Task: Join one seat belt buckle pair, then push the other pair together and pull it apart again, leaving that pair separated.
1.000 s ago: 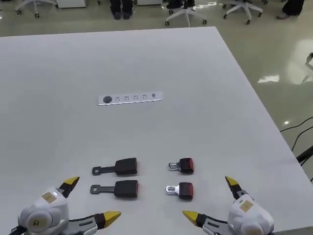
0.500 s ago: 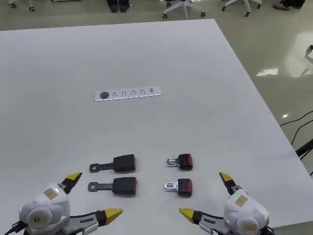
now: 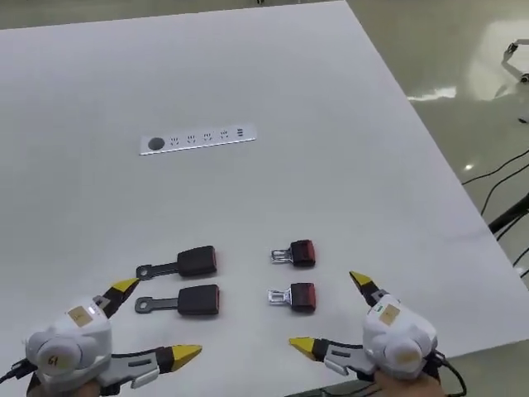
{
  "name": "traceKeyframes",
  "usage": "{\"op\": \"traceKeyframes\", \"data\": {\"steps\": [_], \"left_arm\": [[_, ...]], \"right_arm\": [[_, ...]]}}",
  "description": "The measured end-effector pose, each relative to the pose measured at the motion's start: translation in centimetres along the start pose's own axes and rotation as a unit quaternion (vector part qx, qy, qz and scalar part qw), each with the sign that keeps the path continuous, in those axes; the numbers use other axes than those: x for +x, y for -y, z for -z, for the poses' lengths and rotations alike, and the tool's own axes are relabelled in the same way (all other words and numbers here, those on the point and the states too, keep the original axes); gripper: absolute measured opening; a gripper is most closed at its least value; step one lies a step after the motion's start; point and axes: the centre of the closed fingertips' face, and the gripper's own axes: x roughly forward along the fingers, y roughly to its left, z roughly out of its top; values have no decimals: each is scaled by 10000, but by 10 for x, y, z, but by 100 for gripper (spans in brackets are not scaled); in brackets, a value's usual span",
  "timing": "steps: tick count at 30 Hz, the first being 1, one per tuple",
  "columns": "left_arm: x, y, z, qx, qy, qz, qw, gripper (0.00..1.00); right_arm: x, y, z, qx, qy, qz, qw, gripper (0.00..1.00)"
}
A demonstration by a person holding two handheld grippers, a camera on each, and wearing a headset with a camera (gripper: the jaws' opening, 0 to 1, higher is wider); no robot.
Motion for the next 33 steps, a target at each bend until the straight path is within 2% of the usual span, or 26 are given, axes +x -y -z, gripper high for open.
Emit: {"op": "traceKeyframes", "data": {"steps": [2, 3, 6, 9, 13, 18, 20, 24, 28, 33], "left_arm": [[3, -1, 1, 80, -8, 70, 9999, 96], [5, 3, -4, 145, -21, 115, 9998, 95], [9, 6, -6, 262, -83, 224, 9994, 94], [15, 13, -13, 390, -124, 382, 9984, 93], [22, 13, -16, 517, -211, 492, 9972, 92], [31, 10, -18, 677, -256, 626, 9954, 90], [34, 9, -16, 798, -336, 713, 9937, 89], [39, 6, -12, 897, -429, 839, 9915, 87], [45, 2, -6, 1024, -561, 957, 9885, 84], [54, -3, 4, 1106, -693, 1122, 9851, 81]], "right_arm": [[3, -2, 1, -20, -28, -68, 10000, 94], [5, -3, 1, -10, -42, -122, 9999, 94], [11, -2, 5, -38, -82, -253, 9996, 93], [16, -2, 5, -82, -116, -372, 9992, 93], [23, -3, 2, -169, -164, -593, 9980, 90], [30, -5, 3, -74, -223, -886, 9958, 89], [32, -7, 6, -151, -316, -1040, 9940, 88], [37, -5, 5, -222, -377, -1188, 9920, 87], [42, -7, 5, -316, -528, -1464, 9873, 84], [50, -2, 7, -345, -633, -1641, 9838, 83]]}}
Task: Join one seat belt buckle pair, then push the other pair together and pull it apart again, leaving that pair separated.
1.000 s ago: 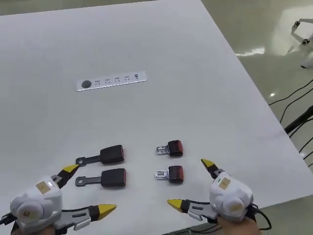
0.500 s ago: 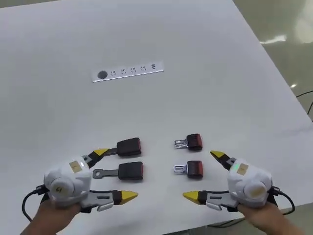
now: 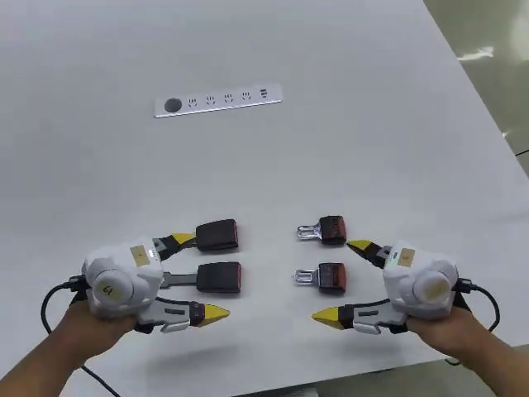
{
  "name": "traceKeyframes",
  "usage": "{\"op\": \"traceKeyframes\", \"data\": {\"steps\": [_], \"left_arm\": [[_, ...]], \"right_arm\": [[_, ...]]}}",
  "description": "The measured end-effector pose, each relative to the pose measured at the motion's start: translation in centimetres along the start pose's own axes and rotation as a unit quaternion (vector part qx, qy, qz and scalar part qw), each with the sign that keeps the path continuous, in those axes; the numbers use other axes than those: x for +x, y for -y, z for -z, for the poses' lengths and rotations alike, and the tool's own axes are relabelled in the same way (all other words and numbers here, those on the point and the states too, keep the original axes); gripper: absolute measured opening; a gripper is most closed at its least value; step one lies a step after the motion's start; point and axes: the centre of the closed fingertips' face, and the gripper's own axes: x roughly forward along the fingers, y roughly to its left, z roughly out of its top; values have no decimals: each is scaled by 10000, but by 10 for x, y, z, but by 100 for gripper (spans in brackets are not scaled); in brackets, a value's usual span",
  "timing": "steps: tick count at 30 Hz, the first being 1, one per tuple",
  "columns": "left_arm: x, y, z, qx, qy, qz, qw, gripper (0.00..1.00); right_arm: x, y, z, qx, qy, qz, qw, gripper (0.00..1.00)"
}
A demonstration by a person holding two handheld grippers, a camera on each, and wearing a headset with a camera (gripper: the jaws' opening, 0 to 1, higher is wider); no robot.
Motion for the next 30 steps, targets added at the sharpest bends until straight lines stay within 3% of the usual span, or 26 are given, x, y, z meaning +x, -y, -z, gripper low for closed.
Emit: {"op": "traceKeyframes", "data": {"steps": [12, 15, 19, 30], "left_arm": [[21, -12, 27, 318, -449, 316, 9980, 71], [27, -14, 32, 379, -471, 369, 9975, 70], [34, -14, 40, 605, -663, 473, 9948, 68], [51, -12, 59, 671, -869, 640, 9919, 62]], "right_arm": [[18, 1, 18, -233, -459, -611, 9968, 75], [20, 3, 20, -279, -495, -671, 9961, 74], [21, 5, 22, -489, -642, -753, 9939, 72], [27, 4, 44, -745, -983, -1030, 9870, 62]]}}
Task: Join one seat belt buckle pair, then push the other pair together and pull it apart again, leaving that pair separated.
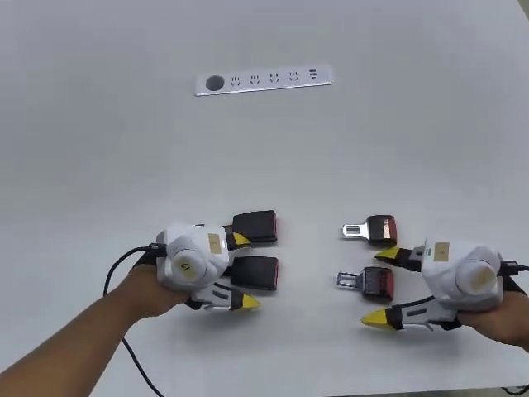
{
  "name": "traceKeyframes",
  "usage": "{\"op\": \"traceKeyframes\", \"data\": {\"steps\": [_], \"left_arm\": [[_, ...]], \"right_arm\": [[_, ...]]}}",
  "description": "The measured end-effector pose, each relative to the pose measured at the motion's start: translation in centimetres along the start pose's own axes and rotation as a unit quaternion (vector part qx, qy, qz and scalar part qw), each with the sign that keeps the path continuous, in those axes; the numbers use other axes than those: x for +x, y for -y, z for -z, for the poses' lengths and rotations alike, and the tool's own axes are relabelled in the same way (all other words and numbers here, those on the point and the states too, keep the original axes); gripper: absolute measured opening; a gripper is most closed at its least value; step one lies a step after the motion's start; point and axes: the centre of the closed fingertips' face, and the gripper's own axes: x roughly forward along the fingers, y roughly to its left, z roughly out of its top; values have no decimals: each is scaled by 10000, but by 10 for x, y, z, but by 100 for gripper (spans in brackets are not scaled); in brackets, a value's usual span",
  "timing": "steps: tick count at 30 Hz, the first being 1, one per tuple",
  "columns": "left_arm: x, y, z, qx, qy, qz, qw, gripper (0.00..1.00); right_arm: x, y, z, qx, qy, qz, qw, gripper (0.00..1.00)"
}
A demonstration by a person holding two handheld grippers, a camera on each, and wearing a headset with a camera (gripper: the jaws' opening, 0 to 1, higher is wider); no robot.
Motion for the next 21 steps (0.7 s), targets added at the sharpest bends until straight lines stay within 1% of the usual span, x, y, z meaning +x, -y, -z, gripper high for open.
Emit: {"op": "traceKeyframes", "data": {"steps": [2, 3, 4, 5, 6, 8, 11, 12, 13, 14, 15, 16, 17, 21], "left_arm": [[2, 0, 4, 19, -59, 22, 10000, 61], [3, 0, 6, 33, -86, 34, 10000, 61], [3, -1, 8, 54, -123, 28, 9999, 61], [3, -2, 6, 131, -72, 30, 9999, 59], [2, -3, 7, 57, -77, 7, 10000, 58], [2, -5, 6, 77, -47, -17, 10000, 56], [2, -4, 6, 164, -19, -27, 9999, 51], [2, -4, 5, 233, -3, -23, 9997, 50], [3, -4, 6, 327, -33, -31, 9995, 48], [2, -3, 5, 584, -99, 20, 9982, 46], [3, 1, 7, 483, -162, 123, 9986, 43], [5, -3, 6, 464, -157, 14, 9988, 42], [6, -5, 5, 467, -169, 19, 9988, 39], [8, -4, 6, 646, -266, 104, 9975, 37]], "right_arm": [[1, 0, 3, -13, -51, -32, 10000, 62], [0, -1, 1, 18, -72, -7, 10000, 62], [0, 0, 0, -34, -52, -13, 10000, 61], [0, 1, -2, -78, -28, -27, 10000, 60], [-1, 3, -2, -74, -40, -36, 10000, 60], [-1, 4, -1, -114, -57, -41, 9999, 59], [-2, 3, 0, -153, -63, -58, 9998, 58], [-2, 2, 0, -168, -84, -58, 9998, 57], [-3, 2, 1, -200, -113, -59, 9997, 56], [-3, 2, 2, -249, -130, -71, 9996, 55], [-3, 2, 4, -275, -157, -88, 9995, 53], [-3, 1, 3, -299, -162, -103, 9994, 52], [-3, 2, 3, -358, -190, -91, 9991, 52], [-3, 3, 2, -460, -322, -52, 9984, 47]]}}
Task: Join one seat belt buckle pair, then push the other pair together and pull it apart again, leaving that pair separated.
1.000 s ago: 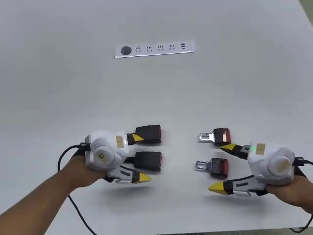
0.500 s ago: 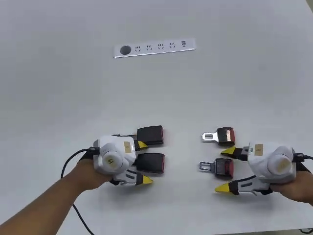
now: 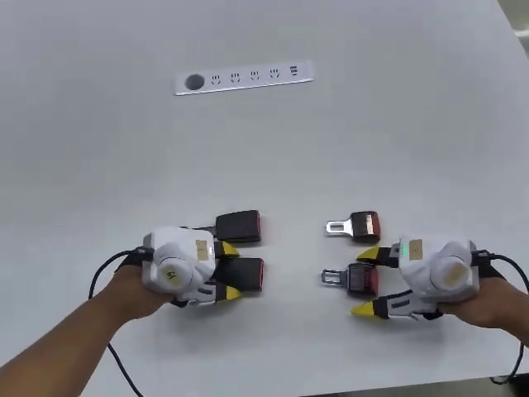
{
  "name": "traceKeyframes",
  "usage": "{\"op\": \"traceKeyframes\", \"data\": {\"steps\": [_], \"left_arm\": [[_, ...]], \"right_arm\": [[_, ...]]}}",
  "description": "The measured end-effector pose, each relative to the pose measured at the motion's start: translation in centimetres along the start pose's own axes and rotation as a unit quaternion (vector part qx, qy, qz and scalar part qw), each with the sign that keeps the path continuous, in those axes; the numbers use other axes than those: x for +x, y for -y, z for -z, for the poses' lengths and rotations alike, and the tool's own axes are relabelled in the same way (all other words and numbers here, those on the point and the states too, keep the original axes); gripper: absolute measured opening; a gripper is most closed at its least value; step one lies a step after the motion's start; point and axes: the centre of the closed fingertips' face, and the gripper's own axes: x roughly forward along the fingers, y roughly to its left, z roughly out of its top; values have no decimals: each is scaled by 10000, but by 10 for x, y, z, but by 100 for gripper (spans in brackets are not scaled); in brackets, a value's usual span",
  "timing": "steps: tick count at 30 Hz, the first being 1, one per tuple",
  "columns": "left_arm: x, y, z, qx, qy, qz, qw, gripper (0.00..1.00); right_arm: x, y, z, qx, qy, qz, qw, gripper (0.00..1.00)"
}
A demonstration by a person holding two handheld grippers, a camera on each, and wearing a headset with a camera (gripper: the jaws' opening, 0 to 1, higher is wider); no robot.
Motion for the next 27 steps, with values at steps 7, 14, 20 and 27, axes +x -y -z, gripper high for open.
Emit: {"op": "traceKeyframes", "data": {"steps": [7, 14, 20, 27], "left_arm": [[0, 1, 0, 15, -70, 15, 10000, 35], [-1, 2, -1, 77, -210, 54, 9997, 35], [-2, 2, -1, 164, -292, 114, 9994, 34], [-3, 2, 0, 218, -390, 171, 9989, 34]], "right_arm": [[-7, -1, 0, -405, -321, -27, 9987, 34], [-9, 4, 6, -718, -697, -161, 9949, 33], [-4, 10, 9, -826, -819, -197, 9930, 33], [9, 9, 1, -823, -812, -181, 9931, 33]]}}
